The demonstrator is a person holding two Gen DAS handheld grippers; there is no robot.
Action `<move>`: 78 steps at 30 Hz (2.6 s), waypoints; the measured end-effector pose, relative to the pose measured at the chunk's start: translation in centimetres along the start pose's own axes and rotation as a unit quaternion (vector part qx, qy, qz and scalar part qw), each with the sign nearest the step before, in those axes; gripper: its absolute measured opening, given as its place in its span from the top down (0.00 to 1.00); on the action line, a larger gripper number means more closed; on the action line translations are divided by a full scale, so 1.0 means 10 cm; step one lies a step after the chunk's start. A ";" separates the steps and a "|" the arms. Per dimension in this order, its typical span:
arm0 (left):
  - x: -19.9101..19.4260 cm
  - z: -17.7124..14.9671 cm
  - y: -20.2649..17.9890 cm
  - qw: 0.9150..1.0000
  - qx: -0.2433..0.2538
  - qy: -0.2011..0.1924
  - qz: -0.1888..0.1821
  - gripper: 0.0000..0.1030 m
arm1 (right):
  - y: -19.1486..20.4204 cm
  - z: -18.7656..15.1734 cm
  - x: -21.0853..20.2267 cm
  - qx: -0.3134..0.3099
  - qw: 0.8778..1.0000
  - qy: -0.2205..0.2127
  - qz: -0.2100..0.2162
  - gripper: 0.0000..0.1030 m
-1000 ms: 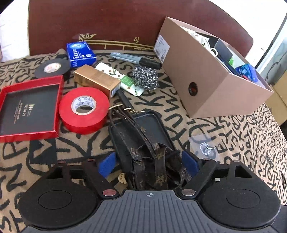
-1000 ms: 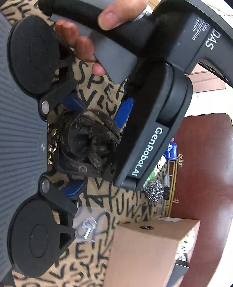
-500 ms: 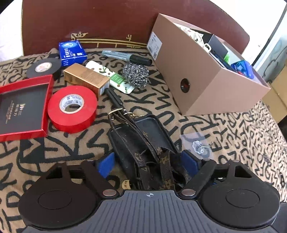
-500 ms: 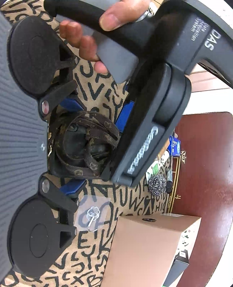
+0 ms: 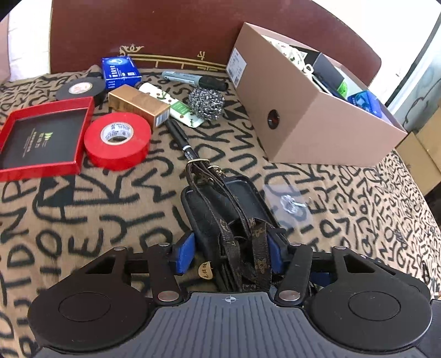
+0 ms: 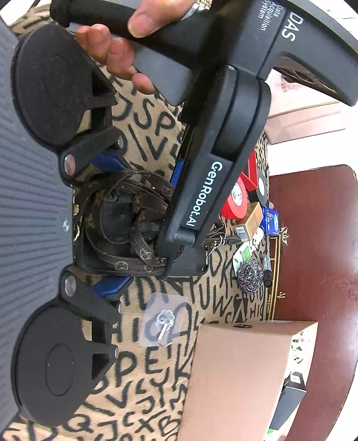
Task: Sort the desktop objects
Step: 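Lift the brown phone bag with both grippers and release it into the cardboard box, then withdraw both grippers from the cardboard box back over the table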
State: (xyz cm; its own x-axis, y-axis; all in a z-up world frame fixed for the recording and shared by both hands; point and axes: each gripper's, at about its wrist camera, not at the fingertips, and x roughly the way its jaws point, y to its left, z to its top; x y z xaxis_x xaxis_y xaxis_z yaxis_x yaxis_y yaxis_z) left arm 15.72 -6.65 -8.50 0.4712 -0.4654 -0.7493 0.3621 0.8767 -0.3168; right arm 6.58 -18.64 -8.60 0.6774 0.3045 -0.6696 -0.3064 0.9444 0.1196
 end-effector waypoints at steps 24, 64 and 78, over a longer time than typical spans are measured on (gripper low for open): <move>-0.24 1.38 -1.38 0.987 0.048 -0.109 -0.105 0.48 | -0.90 0.90 -0.93 0.017 0.983 -0.161 -0.088 0.24; 0.66 1.81 -1.42 0.988 0.050 -0.094 -0.109 0.00 | -1.97 0.87 -0.53 0.066 0.961 -0.181 -0.199 0.11; 0.92 1.80 -1.55 0.993 0.075 -0.073 -0.055 0.00 | -2.04 1.17 -0.25 0.065 0.977 -0.122 -0.159 0.85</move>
State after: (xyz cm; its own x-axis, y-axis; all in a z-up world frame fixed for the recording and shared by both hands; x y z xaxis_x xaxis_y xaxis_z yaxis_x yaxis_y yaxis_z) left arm 28.95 -26.75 0.00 0.5294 -0.5803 -0.6189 0.5285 0.7962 -0.2945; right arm 18.96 -37.20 -0.76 0.8686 -0.0024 -0.4954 0.0235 0.9991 0.0364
